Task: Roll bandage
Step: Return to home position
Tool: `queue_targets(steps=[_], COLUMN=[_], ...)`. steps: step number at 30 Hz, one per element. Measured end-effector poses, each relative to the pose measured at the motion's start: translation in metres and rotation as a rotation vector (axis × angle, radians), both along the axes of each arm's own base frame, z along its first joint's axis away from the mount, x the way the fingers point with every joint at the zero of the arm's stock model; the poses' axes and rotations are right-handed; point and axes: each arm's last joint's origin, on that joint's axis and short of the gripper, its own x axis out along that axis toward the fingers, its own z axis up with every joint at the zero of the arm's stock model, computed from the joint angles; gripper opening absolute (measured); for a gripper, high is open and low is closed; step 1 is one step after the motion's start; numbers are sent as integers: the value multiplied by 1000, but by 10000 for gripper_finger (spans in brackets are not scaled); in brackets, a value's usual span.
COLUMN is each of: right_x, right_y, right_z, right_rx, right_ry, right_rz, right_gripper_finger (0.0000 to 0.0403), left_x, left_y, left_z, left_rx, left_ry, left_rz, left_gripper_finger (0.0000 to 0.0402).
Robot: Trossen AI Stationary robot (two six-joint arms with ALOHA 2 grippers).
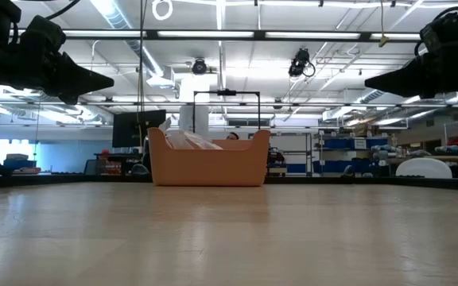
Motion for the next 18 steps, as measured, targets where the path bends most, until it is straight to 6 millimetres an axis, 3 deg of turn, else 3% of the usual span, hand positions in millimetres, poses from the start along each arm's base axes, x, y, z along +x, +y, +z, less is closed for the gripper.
queue_targets(steps=[18], right_x=[0], right_y=[0], right_z=[0], right_rx=[0], right_ry=[0], right_rz=[0], right_gripper_finger=[9], left_x=[0], left_y=[0], left_z=[0], left_rx=[0], left_ry=[-1], left_rz=[0], left_gripper_finger=[6])
